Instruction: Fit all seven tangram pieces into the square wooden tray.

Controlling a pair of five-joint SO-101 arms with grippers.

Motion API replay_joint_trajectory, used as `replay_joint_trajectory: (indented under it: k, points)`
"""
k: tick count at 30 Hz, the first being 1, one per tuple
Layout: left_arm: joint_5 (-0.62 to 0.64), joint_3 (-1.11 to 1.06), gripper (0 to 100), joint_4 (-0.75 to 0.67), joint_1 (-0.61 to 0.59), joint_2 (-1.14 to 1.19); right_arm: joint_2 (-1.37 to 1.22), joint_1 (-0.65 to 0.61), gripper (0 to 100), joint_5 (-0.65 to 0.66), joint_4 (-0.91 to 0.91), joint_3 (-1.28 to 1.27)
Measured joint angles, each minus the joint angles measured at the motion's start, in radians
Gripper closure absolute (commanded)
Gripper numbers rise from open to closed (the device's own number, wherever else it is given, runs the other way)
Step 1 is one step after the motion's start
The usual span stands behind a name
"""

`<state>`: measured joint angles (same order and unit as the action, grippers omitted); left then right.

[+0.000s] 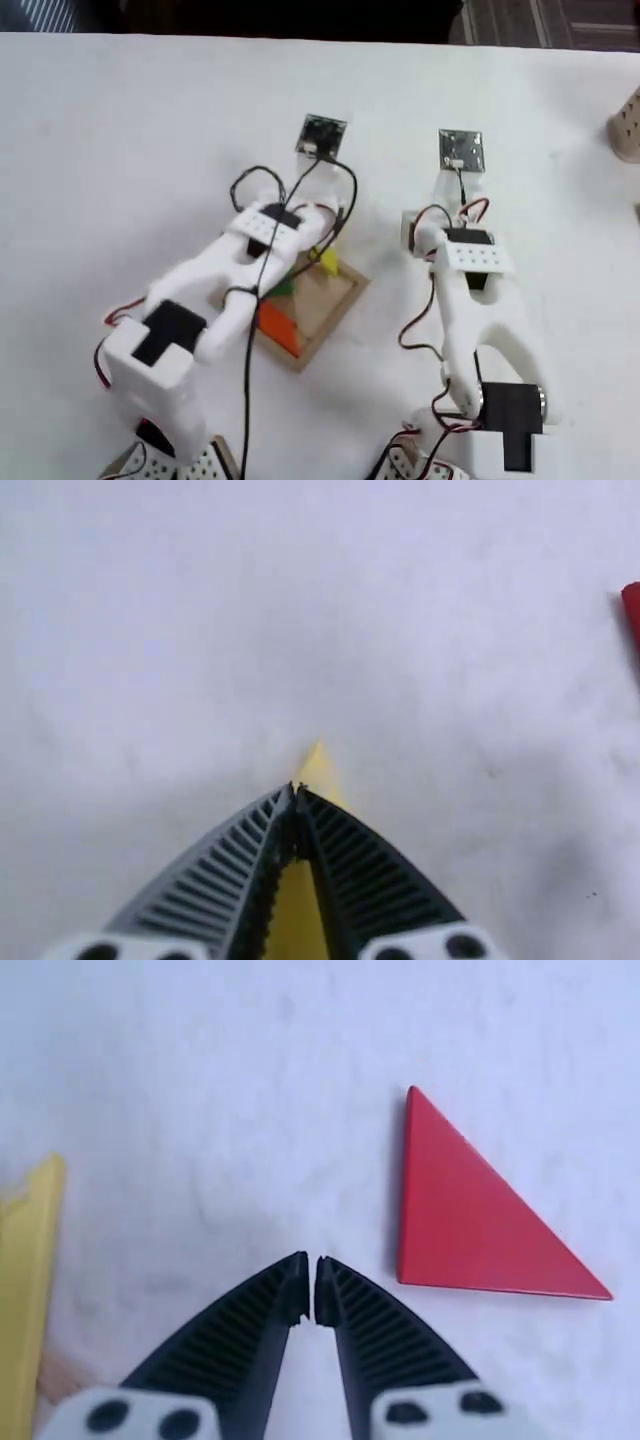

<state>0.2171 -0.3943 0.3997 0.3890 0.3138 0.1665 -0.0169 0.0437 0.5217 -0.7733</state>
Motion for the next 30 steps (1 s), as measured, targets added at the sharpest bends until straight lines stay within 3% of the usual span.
replay_joint_trajectory:
  k: [10,22,30]
  points:
    - [0.008,-0.021,98,0.075,0.0,-0.031,0.0,0.0,98.1,0.0,-0.028,0.0]
    - [0.009,-0.336,98,0.084,0.023,-0.299,0.0,0.002,98.1,0.002,-0.032,0.0]
    - [0.009,-0.402,98,0.087,0.048,-0.39,0.0,0.0,98.1,0.021,-0.032,0.0]
